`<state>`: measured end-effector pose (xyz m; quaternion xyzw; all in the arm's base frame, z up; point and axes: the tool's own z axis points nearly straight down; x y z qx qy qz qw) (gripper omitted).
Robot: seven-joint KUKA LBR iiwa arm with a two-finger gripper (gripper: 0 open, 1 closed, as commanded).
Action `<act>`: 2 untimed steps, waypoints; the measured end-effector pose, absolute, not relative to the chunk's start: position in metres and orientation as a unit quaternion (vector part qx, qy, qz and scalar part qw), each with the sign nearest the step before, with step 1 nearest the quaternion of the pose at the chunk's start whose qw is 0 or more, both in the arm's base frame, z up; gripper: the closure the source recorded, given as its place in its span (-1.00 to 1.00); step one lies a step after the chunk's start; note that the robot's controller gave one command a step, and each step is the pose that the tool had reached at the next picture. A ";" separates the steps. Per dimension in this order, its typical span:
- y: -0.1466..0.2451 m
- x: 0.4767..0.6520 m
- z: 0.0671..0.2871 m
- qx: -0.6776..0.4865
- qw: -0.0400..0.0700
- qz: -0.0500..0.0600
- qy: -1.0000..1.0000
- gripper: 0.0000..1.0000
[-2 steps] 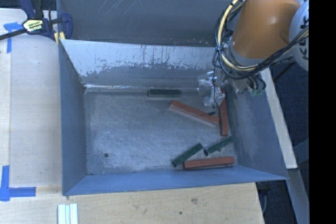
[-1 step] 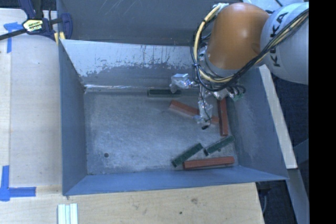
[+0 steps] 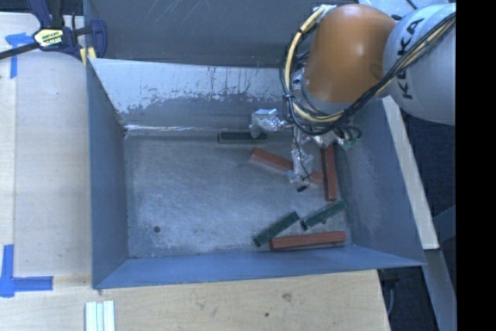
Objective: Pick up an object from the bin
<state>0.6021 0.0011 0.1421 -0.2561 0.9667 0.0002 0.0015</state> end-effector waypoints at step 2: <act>0.001 0.616 0.073 -0.244 0.003 0.000 0.970 1.00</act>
Offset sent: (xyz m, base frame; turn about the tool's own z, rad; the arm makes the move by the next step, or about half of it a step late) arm 0.0000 0.0000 0.0000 0.0000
